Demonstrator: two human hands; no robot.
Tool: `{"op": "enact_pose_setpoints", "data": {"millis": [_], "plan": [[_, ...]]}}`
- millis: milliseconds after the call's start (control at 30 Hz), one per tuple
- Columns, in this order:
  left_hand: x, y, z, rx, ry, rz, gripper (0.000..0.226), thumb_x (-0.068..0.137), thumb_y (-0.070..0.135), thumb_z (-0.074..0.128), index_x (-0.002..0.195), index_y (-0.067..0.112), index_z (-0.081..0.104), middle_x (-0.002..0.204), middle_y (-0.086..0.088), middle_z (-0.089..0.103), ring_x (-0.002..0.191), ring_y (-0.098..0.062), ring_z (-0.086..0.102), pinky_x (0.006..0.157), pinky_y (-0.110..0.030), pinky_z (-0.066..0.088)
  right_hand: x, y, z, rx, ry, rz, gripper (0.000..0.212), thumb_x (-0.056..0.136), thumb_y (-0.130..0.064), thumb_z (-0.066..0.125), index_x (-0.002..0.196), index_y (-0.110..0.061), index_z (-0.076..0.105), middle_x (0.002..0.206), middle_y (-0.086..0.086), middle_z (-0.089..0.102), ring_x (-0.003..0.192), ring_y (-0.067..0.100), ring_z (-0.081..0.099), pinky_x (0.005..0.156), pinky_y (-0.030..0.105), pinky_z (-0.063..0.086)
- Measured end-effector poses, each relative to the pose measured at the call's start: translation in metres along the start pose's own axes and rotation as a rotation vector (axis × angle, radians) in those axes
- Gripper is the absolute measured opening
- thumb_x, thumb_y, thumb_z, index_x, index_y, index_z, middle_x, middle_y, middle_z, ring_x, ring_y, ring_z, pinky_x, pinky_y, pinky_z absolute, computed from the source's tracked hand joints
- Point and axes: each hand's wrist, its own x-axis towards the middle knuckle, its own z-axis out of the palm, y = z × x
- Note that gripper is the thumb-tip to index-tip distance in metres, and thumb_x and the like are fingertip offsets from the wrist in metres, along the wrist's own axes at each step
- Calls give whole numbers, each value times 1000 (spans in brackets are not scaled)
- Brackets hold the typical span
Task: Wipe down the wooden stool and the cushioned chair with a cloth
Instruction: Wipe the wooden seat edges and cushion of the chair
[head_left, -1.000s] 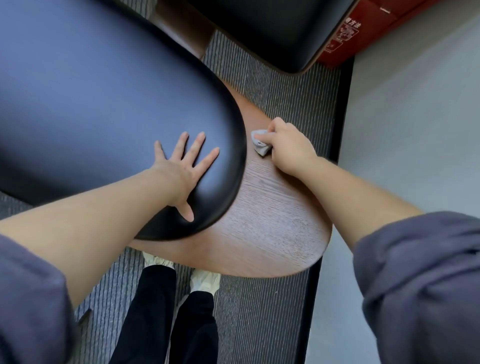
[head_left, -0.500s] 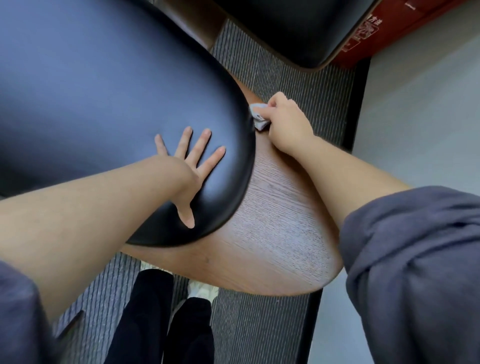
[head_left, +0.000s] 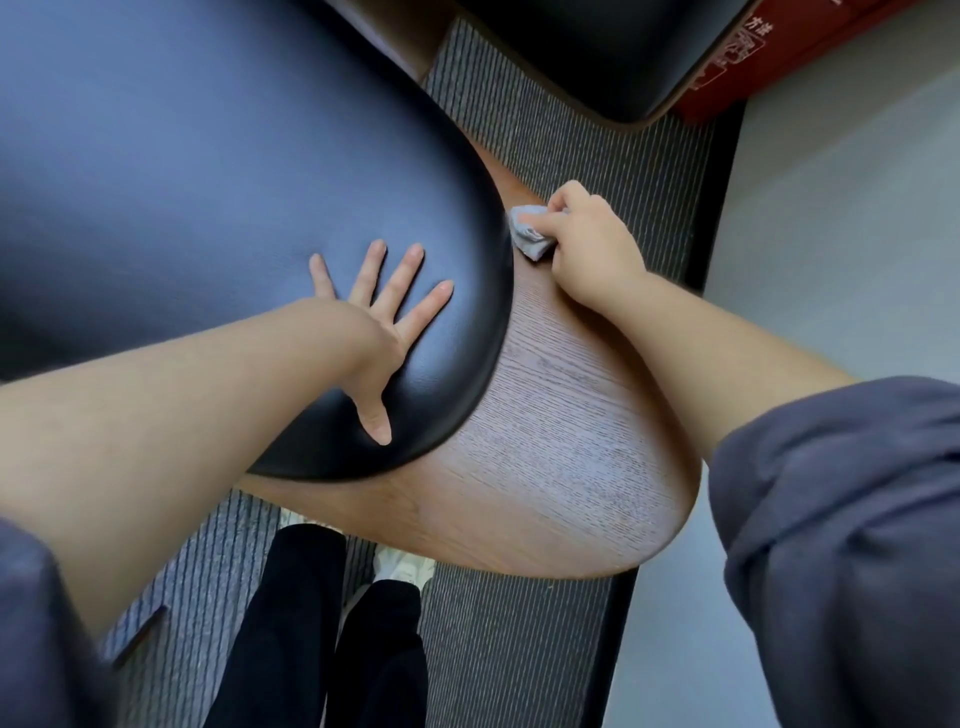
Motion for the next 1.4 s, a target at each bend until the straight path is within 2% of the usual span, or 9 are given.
{"op": "enact_pose_setpoints", "data": {"millis": [233,367,567,733,833,967,1133,1233,1400], "plan": [[-9,-1,9,-10,125,12,152,57,70,78,132,30,-48,145,-9,-50,140,-38,-35,108,-74,7,-71,13,-15,9,-30,16,34,92,-14,48,118,-25,67,120,4,47,106,28,42,77,33,33],[-19,0,22,-57,253,3,145,60,65,79,143,33,-36,153,-8,-38,145,-35,-24,113,-66,11,-117,13,-22,-8,-36,0,37,91,-17,44,119,-26,68,117,6,50,100,30,44,76,36,39],[-38,10,50,-157,383,-68,114,81,60,65,152,27,-17,160,-13,-18,148,-38,-5,114,-53,24,-168,6,-27,-103,-25,-6,39,91,-9,48,118,-30,68,115,2,50,97,26,44,68,33,35],[-52,23,74,-226,413,-87,87,96,51,47,154,27,-12,161,-15,-14,149,-37,-3,117,-49,21,-216,-9,-21,-134,47,-9,32,82,-8,65,105,-29,74,100,4,56,84,28,49,63,30,28],[-58,34,88,-226,429,-97,81,98,49,42,154,26,-12,161,-17,-14,148,-38,-4,118,-49,20,-248,-26,-12,-89,108,-45,29,71,-12,75,96,-27,77,89,6,58,73,29,51,59,29,31],[-68,49,106,-229,454,-108,79,100,46,41,154,24,-11,161,-17,-14,149,-36,-5,117,-50,20,-286,-57,4,-31,130,-129,28,70,-15,72,96,-25,76,90,5,58,73,26,50,58,29,30],[-83,60,128,-181,438,-90,78,100,44,43,154,26,-10,160,-16,-18,149,-34,-7,117,-53,20,-319,-86,39,91,109,-175,28,73,-6,69,98,-19,73,102,6,57,82,27,50,60,38,47],[-92,63,140,-145,418,-77,76,100,44,42,155,29,-8,160,-14,-20,150,-33,-7,118,-53,18,-336,-84,68,148,-21,-46,35,84,-2,58,110,-23,67,113,3,52,93,23,46,68,41,49],[-102,57,162,-56,440,-68,78,99,46,44,155,29,-6,160,-15,-20,149,-35,-6,118,-53,18,-349,-87,100,661,81,351,51,88,7,43,121,-24,66,111,-4,47,94,18,52,73,33,52]]}}
